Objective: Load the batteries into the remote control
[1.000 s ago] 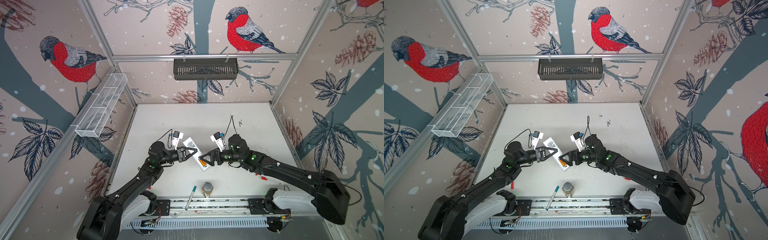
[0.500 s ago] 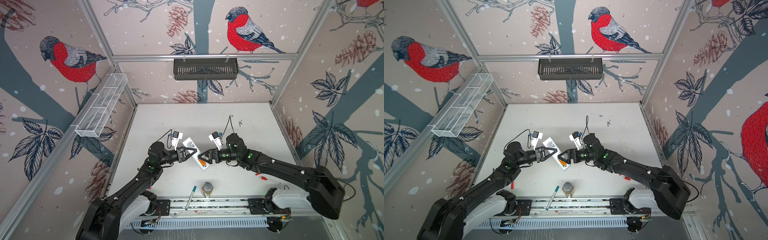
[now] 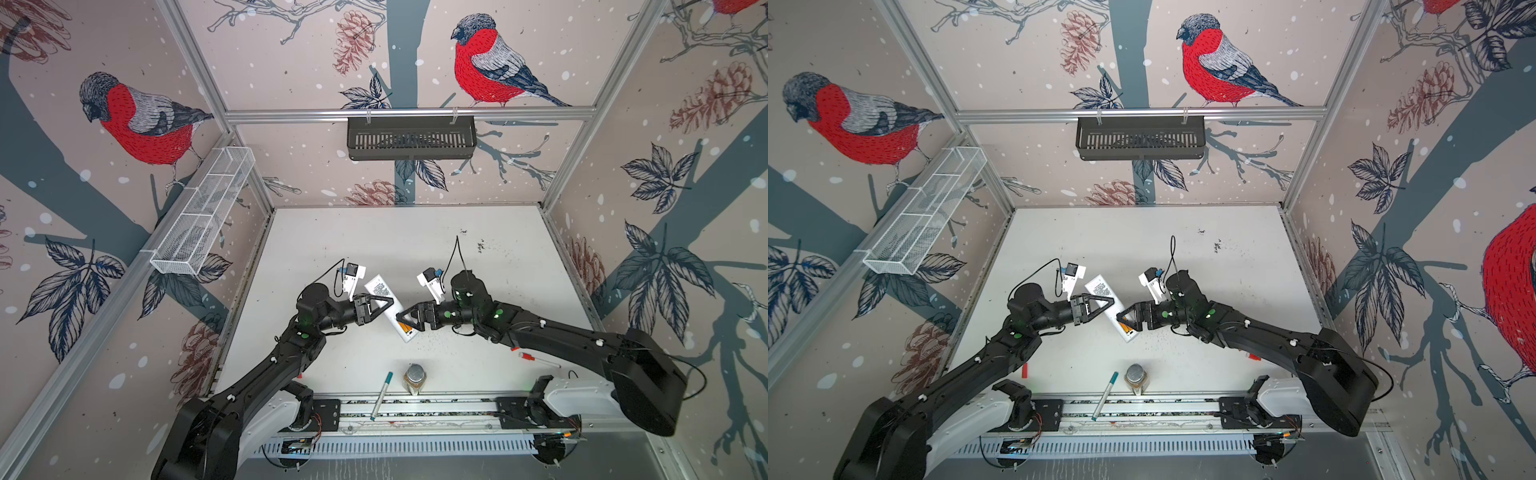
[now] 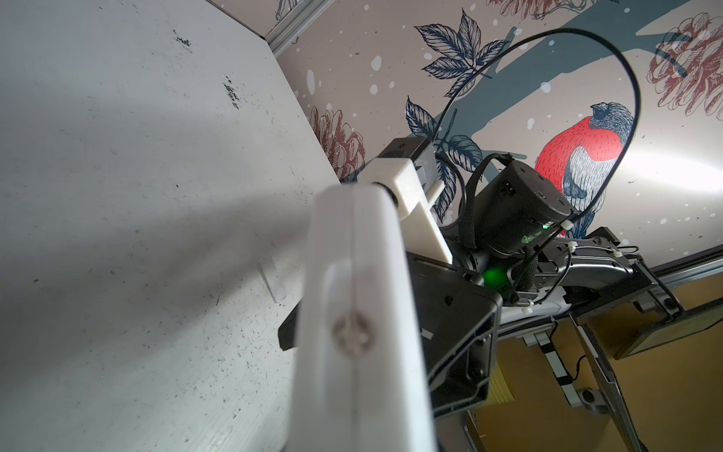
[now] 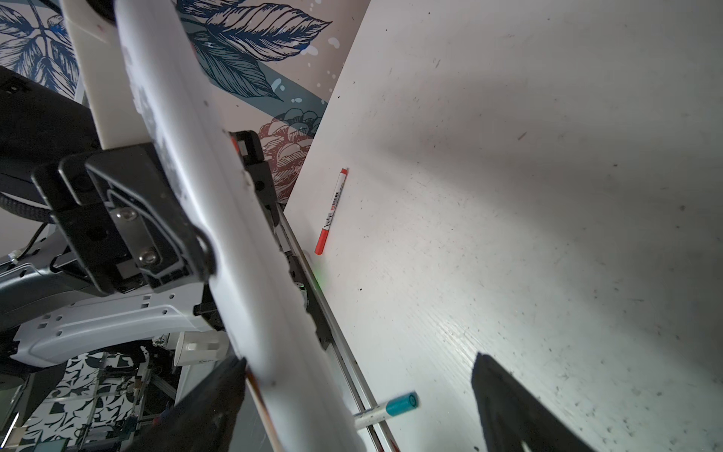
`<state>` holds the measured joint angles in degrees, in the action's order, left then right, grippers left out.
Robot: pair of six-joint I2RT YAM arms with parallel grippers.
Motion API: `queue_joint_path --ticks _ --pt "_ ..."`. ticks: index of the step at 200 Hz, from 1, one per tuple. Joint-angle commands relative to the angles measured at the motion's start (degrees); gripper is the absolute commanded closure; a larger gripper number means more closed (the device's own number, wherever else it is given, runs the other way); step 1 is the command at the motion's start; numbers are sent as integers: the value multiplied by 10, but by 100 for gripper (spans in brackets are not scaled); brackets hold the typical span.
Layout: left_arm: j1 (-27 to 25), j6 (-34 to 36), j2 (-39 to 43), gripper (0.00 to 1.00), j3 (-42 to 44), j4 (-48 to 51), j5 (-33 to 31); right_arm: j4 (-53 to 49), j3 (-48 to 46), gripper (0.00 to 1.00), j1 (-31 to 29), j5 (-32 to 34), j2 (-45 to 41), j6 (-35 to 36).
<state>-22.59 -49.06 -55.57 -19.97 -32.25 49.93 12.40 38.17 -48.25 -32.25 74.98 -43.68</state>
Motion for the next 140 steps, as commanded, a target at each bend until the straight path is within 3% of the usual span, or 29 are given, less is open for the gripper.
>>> queue_joint_path --ticks 1,42,88,140 --pt "1 5 5 100 -6 -27 5 -10 -4 10 0 16 2 8" --pt "6 4 9 100 -7 -28 7 -16 -10 18 -2 23 8 18" --pt "8 -2 10 100 -7 -37 12 -51 -8 39 -12 63 13 45" --pt "18 -4 7 100 -5 -38 10 -114 14 41 -31 122 15 83"
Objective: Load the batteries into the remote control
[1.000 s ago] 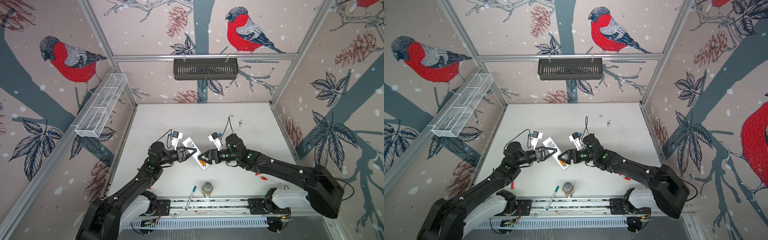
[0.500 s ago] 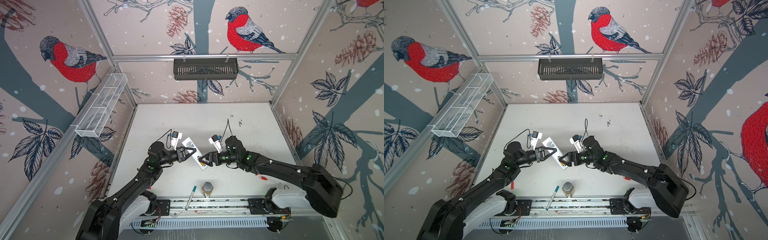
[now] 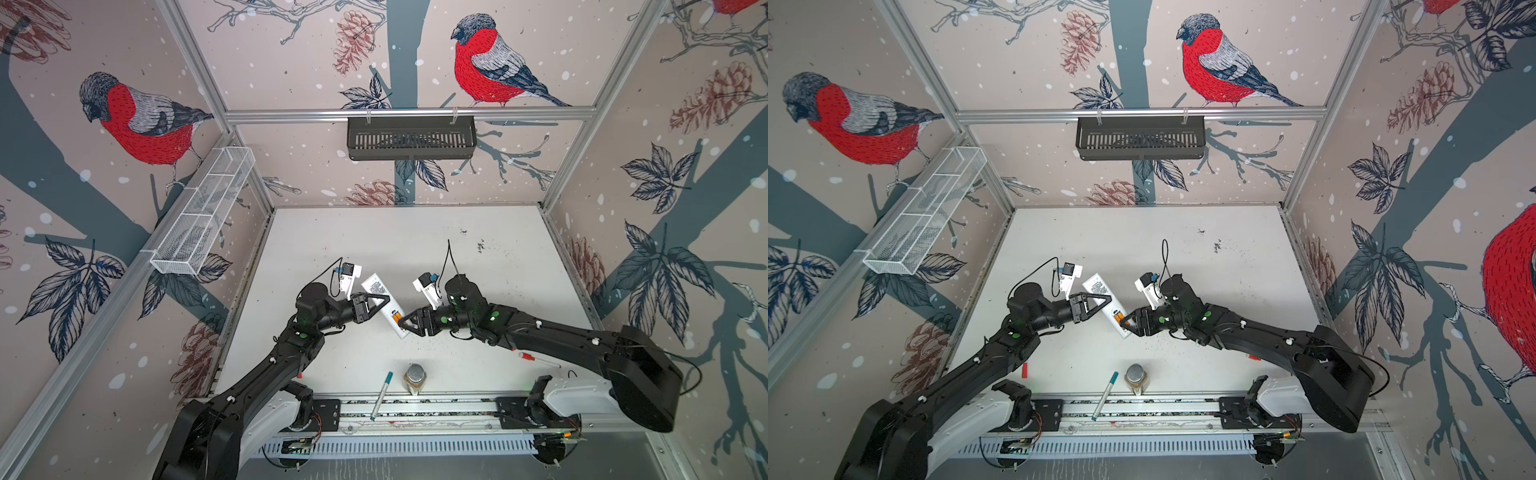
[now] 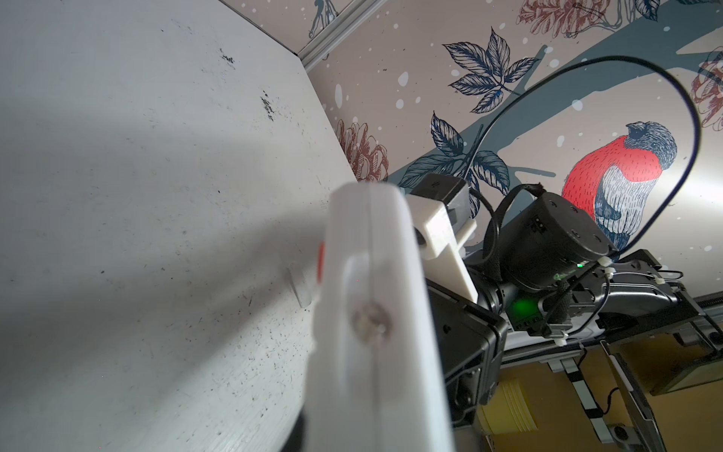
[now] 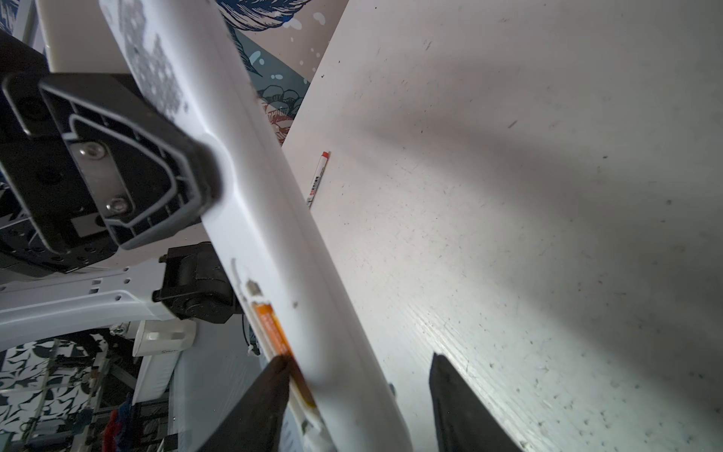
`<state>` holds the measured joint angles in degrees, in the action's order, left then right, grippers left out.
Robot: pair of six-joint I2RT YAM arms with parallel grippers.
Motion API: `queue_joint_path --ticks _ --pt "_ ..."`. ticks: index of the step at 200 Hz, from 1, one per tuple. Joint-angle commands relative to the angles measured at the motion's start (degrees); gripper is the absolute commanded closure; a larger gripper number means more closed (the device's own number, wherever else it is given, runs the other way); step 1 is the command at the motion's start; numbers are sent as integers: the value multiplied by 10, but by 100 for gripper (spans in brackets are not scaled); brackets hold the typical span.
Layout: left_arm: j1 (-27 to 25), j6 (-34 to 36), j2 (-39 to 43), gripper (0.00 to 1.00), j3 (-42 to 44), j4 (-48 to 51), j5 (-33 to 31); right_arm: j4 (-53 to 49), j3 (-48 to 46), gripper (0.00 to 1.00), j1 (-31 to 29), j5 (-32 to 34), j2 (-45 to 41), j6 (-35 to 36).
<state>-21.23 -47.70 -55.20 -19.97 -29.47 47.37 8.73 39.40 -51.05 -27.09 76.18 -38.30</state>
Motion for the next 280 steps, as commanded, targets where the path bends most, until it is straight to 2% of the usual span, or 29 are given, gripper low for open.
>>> queue_joint_path --ticks 1,38,77,111,158,229,280 --pt "5 -18 4 100 -5 -66 35 -77 2 41 -3 71 2 29" --pt "15 12 5 100 -14 -12 4 -97 -15 35 9 85 -35 38" --pt "19 64 6 100 -32 82 -56 -129 -57 29 68 101 -116 41" --pt "26 79 8 100 -39 113 -81 -217 -73 22 116 210 -146 43" --pt "32 82 4 100 -39 115 -76 -268 -71 19 140 271 -120 42" --pt "34 75 3 100 -32 99 -70 -249 -48 28 129 293 -13 39" --pt "37 67 3 100 -27 82 -64 -251 -11 38 94 327 63 32"
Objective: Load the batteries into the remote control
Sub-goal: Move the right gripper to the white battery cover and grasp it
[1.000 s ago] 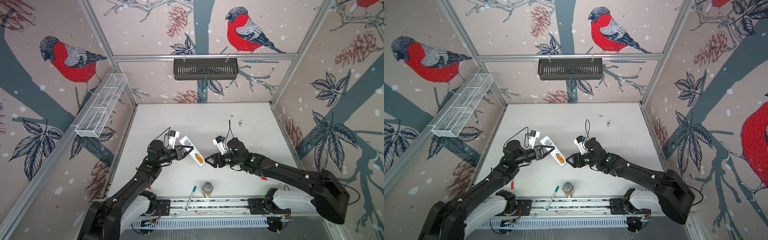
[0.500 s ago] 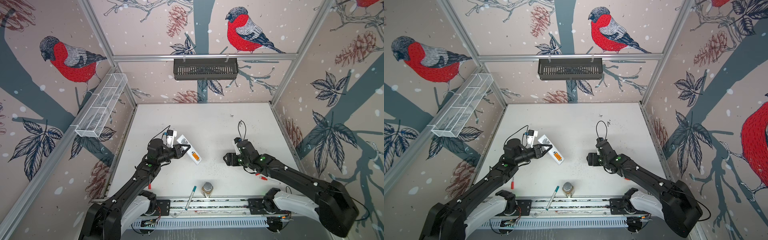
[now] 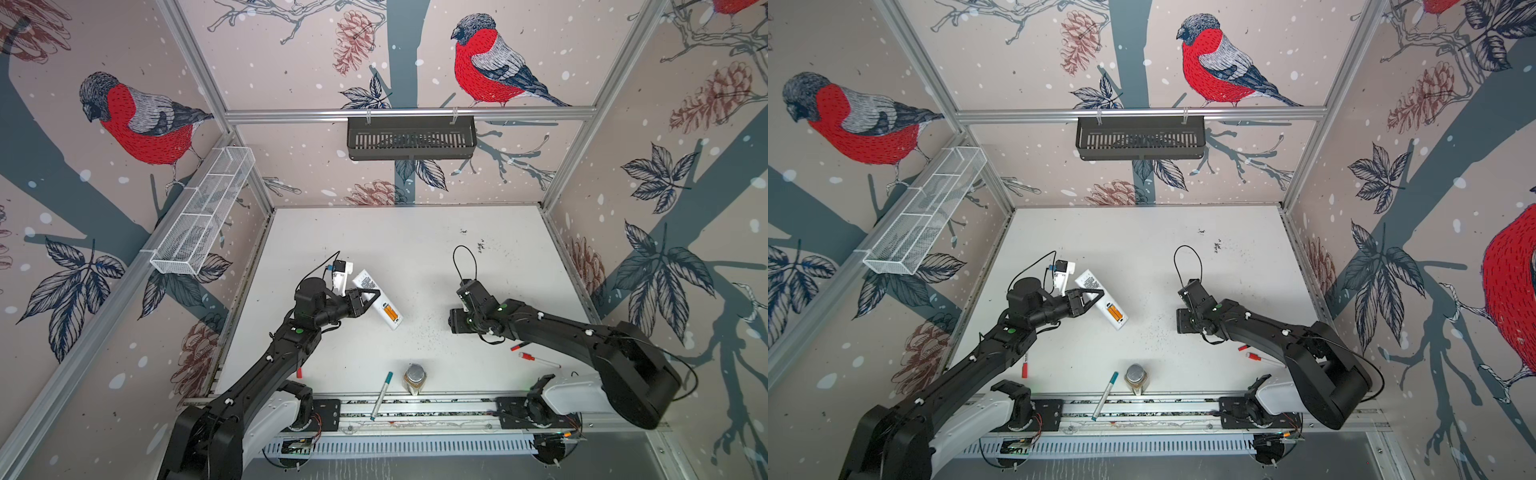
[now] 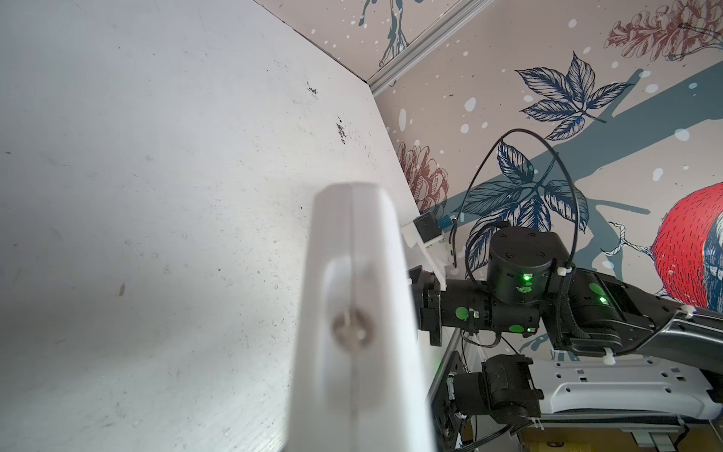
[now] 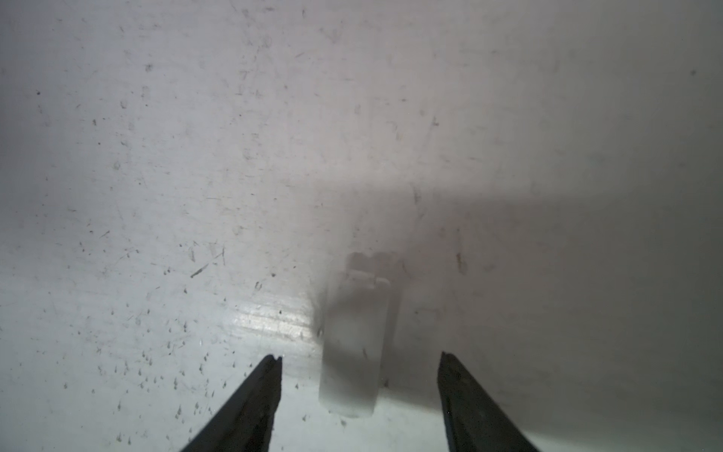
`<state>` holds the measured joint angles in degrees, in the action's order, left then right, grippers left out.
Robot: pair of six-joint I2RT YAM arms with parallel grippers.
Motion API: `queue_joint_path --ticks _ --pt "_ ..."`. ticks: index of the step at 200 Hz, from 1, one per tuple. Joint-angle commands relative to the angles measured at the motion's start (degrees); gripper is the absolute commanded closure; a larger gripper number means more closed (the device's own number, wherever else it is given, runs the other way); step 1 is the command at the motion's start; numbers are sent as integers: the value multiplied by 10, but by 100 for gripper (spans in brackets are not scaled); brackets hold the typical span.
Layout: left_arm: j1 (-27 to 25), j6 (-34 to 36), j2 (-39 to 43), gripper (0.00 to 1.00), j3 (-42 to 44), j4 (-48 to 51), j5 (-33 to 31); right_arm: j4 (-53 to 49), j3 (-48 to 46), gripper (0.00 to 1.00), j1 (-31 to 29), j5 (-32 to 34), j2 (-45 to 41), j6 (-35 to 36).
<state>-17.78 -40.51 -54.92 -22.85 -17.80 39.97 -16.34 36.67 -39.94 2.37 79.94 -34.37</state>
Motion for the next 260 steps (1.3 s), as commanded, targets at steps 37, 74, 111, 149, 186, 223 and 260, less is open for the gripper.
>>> queue_joint_path --ticks 37,74,111,149,186,223,260 --pt "3 -17 -8 100 4 -60 17 -27 47 48 -52 79 79 -23" --pt "2 -31 -31 100 11 -89 18 -33 60 55 -70 101 113 -31" --pt "-8 -19 -36 100 7 -74 3 -33 65 62 -70 111 128 -24" --pt "-21 2 -32 100 -1 -46 -20 -27 68 69 -69 109 133 -9" --pt "-26 1 -41 100 -1 -51 -23 -26 66 74 -68 109 120 8" --pt "-37 16 -58 100 -7 -37 -43 0 69 77 -72 99 69 30" --pt "-49 8 -76 100 -14 -48 -42 71 55 77 -100 85 -8 37"
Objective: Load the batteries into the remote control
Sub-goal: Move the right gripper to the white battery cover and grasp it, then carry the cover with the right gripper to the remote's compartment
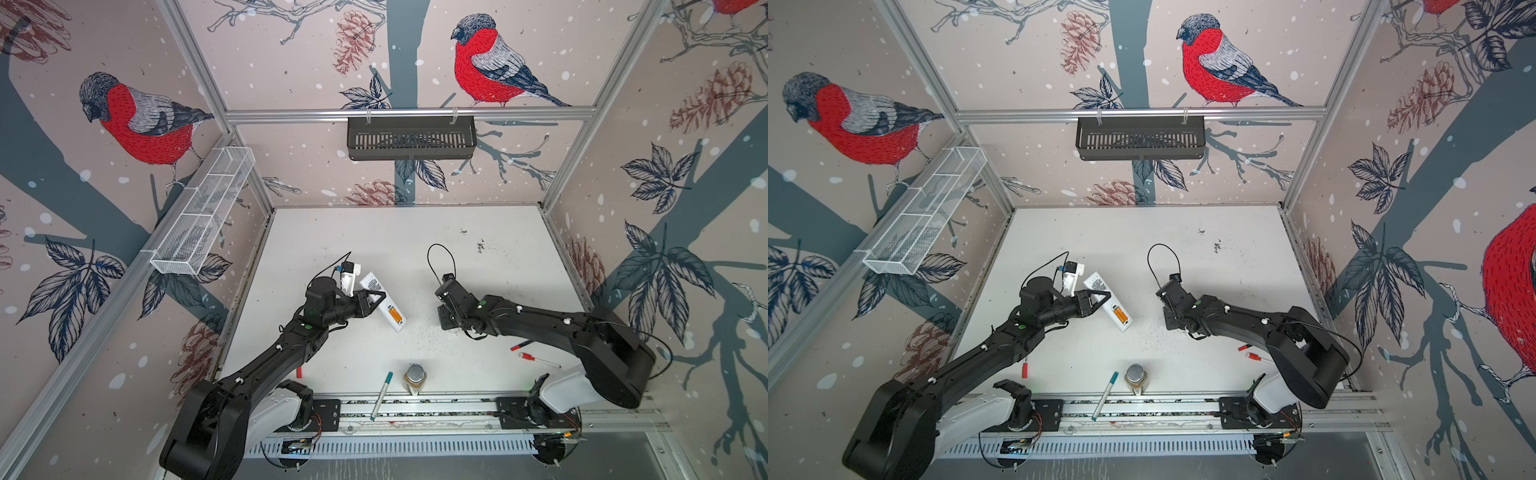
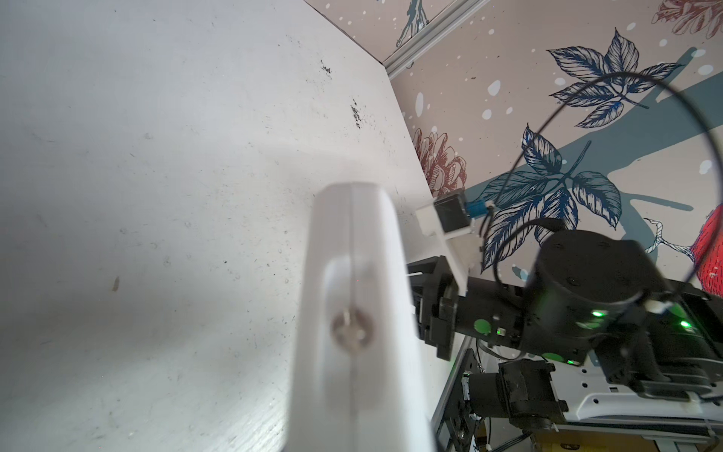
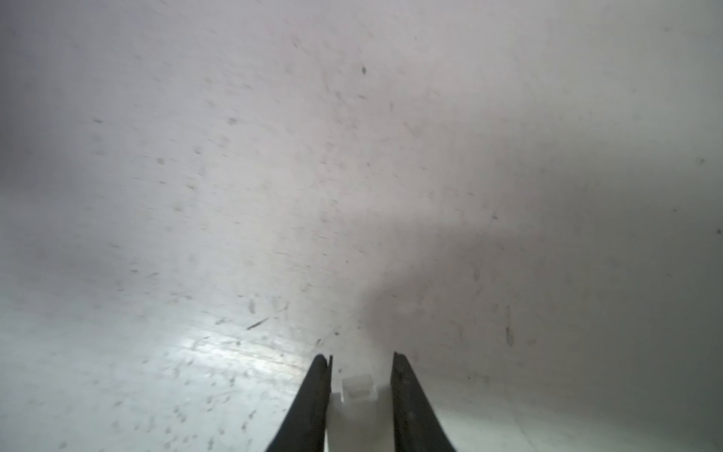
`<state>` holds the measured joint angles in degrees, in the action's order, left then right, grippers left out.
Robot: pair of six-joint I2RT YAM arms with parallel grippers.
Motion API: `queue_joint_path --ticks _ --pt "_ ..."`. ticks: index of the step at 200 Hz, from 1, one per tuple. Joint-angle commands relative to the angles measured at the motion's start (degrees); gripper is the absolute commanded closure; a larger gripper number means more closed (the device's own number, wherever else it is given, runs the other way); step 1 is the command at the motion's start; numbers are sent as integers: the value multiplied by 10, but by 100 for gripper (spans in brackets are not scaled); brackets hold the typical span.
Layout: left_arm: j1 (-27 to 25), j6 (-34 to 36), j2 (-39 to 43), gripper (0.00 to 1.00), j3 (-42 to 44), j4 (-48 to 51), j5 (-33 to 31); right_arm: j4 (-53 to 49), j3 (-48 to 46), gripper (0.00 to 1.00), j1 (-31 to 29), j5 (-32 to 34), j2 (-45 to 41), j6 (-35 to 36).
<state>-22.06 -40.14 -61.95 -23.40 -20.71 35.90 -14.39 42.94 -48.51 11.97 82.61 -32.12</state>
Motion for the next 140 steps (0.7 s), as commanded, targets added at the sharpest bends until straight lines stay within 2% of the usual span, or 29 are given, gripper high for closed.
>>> queue_joint_path --ticks 1,60,92,140 --pt "-7 4 -6 100 -9 -19 -2 53 -8 77 -15 -11 -37 16" --pt "-15 -37 -25 100 -11 -50 14 144 -25 77 -80 -2 -136 22" --pt "-24 -84 -32 100 -5 -97 33 249 -62 77 -141 37 -180 25" --pt "-28 -135 -31 100 -1 -132 54 321 -70 77 -215 122 -181 62"
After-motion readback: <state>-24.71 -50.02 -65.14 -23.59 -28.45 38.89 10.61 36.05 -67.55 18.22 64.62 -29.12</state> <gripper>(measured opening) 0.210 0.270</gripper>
